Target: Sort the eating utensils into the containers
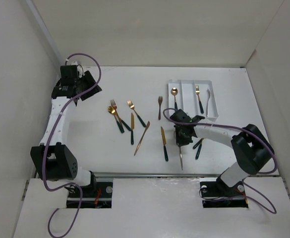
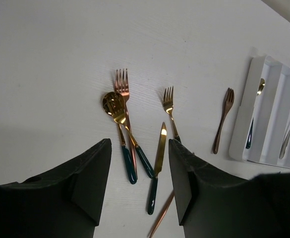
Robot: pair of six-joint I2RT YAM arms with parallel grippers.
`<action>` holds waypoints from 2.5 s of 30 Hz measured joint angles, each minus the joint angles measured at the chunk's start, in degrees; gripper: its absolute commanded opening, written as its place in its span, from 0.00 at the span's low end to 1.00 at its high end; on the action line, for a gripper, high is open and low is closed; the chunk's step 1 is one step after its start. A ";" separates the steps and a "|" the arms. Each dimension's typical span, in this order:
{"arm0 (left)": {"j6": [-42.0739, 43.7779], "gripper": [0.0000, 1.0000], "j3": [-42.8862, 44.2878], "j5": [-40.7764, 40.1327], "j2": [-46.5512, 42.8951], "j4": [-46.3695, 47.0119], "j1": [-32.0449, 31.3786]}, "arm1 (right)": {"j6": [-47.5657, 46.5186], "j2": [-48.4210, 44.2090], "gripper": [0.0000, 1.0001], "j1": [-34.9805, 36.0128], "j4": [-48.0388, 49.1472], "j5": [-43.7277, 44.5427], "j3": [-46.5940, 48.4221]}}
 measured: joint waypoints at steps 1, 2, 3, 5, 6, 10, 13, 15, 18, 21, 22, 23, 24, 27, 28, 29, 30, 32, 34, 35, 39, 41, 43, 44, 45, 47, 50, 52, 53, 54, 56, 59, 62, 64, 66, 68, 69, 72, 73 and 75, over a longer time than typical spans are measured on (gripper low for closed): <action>-0.13 0.46 -0.35 0.13 0.00 0.07 0.04 | -0.46 0.00 0.00 1.09 0.31 0.07 0.02; -0.37 0.46 -0.92 0.42 0.00 0.22 0.33 | -0.85 0.00 0.00 2.23 0.52 0.11 0.09; -0.55 0.46 -1.38 0.74 0.00 0.15 0.50 | -1.25 0.00 0.00 3.41 0.68 0.07 0.20; -0.81 0.46 -2.19 1.57 0.00 0.37 1.09 | -2.16 -0.33 0.00 5.73 0.76 -0.20 0.52; -0.98 0.46 -2.58 1.86 0.00 0.61 1.46 | -2.54 -0.85 0.00 6.73 0.74 -0.46 0.81; -1.44 0.46 -5.07 3.54 -0.20 2.08 2.75 | -4.07 -5.60 0.00 7.69 0.20 -0.66 4.37; -1.68 0.46 -6.95 4.66 -0.26 2.64 3.37 | -6.23 -6.84 0.00 4.85 0.00 -0.48 13.20; -1.68 0.46 -7.89 5.07 -0.26 3.19 3.48 | -8.61 -5.11 0.00 1.14 0.52 -0.44 20.87; -1.57 0.45 -8.94 5.64 -0.26 3.82 3.48 | -12.39 0.90 0.00 -5.03 1.51 -0.04 32.46; -1.03 0.45 -10.01 5.86 -0.28 4.50 3.45 | -15.61 9.03 0.00 -9.68 2.36 0.37 41.59; -0.79 0.45 -10.34 5.84 -0.28 4.74 3.45 | -16.41 11.93 0.00 -10.84 2.56 0.63 43.85; -0.66 0.45 -10.56 5.68 -0.28 4.90 3.45 | -17.18 14.75 0.00 -11.82 2.49 0.76 45.66; -0.46 0.45 -10.69 5.55 -0.28 4.98 3.45 | -17.75 17.27 0.00 -12.44 2.32 0.87 47.01; 0.17 0.45 -10.86 5.33 -0.26 5.57 3.45 | -19.08 24.57 0.00 -13.77 2.05 1.05 49.70; 0.39 0.45 -10.86 5.20 -0.26 5.77 3.45 | -19.30 26.38 0.00 -14.01 1.84 0.90 49.88; 0.57 0.45 -10.86 5.05 -0.26 5.86 3.45 | -19.52 27.89 0.00 -14.25 1.62 0.83 49.88; 0.81 0.45 -10.86 4.87 -0.26 5.90 3.45 | -19.76 29.18 0.00 -14.38 1.55 0.85 49.88; 1.16 0.45 -10.86 4.39 -0.20 6.05 3.45 | -20.02 30.77 0.00 -14.97 1.79 0.66 49.92; 1.57 0.45 -10.86 4.13 -0.09 6.23 3.45 | -20.11 31.17 0.00 -15.21 1.68 0.46 50.01; 1.73 0.45 -10.86 4.07 -0.04 6.23 3.45 | -20.13 31.17 0.00 -15.39 1.53 0.42 50.12; 2.12 0.45 -11.10 3.67 0.17 6.75 3.45 | -20.31 31.47 0.09 -15.76 1.57 -0.02 50.84; 2.27 0.45 -12.02 3.50 0.17 7.19 3.45 | -20.31 32.04 0.27 -15.74 1.62 -0.26 51.15; 2.29 0.45 -13.60 3.39 0.17 7.80 3.45 | -20.26 32.81 0.47 -15.74 1.51 -0.46 51.17; 2.32 0.45 -14.51 3.30 0.17 7.87 3.45 | -20.31 33.14 0.52 -15.74 1.46 -0.61 51.17; 2.29 0.45 -15.23 3.30 0.20 7.91 3.45 | -20.31 33.42 0.56 -15.74 1.33 -0.74 51.17; 2.27 0.45 -16.41 3.28 0.46 7.87 3.19 | -20.15 33.64 0.64 -15.74 0.96 -0.72 51.15; 2.27 0.45 -17.66 2.12 1.09 8.20 1.86 | -20.09 33.51 0.68 -15.74 0.94 -0.66 51.15; 2.29 0.47 -18.12 1.18 1.95 8.31 -0.74 | -20.04 33.20 0.68 -15.74 0.83 -0.61 51.10; 2.32 0.48 -18.18 0.87 2.73 8.39 -2.58 | -19.98 32.76 0.69 -15.72 0.92 -0.46 50.90; 2.32 0.48 -18.18 0.81 3.67 8.70 -4.46 | -19.85 32.04 0.69 -15.65 0.92 -0.15 50.47; 2.29 0.46 -18.18 0.79 6.01 9.31 -7.87 | -19.69 29.38 0.69 -15.23 0.96 0.70 48.74; 2.54 0.35 -16.76 -0.66 11.72 9.18 -11.58 | -19.06 23.43 0.66 -13.70 1.16 2.25 45.22; 3.26 0.35 -14.05 -2.95 18.01 8.52 -12.66 | -18.51 16.76 0.63 -10.99 2.08 2.84 41.38; 3.54 0.35 -12.94 -4.20 20.50 8.22 -12.92 | -18.84 13.90 0.63 -8.50 2.64 2.60 40.00; 3.74 0.35 -12.63 -5.22 21.14 7.82 -13.05 | -19.71 13.25 0.63 -5.35 3.48 2.36 39.85; 3.82 0.35 -12.61 -6.01 20.70 7.56 -13.40 | -20.70 15.17 0.59 -1.70 3.50 1.95 41.11; 3.87 0.35 -12.57 -6.43 20.46 7.48 -13.57 | -21.00 17.20 0.58 -0.11 3.45 1.70 42.69; 4.44 0.36 -12.57 -7.89 17.92 7.13 -13.99 | -21.86 24.87 0.58 3.45 3.48 0.28 47.87; 4.66 0.38 -12.57 -8.28 16.72 7.02 -14.01 | -22.03 27.50 0.58 4.13 3.37 -0.22 49.42; 5.05 0.38 -12.57 -9.27 13.90 6.86 -13.46 | -22.29 31.95 0.58 4.72 3.02 -0.98 52.00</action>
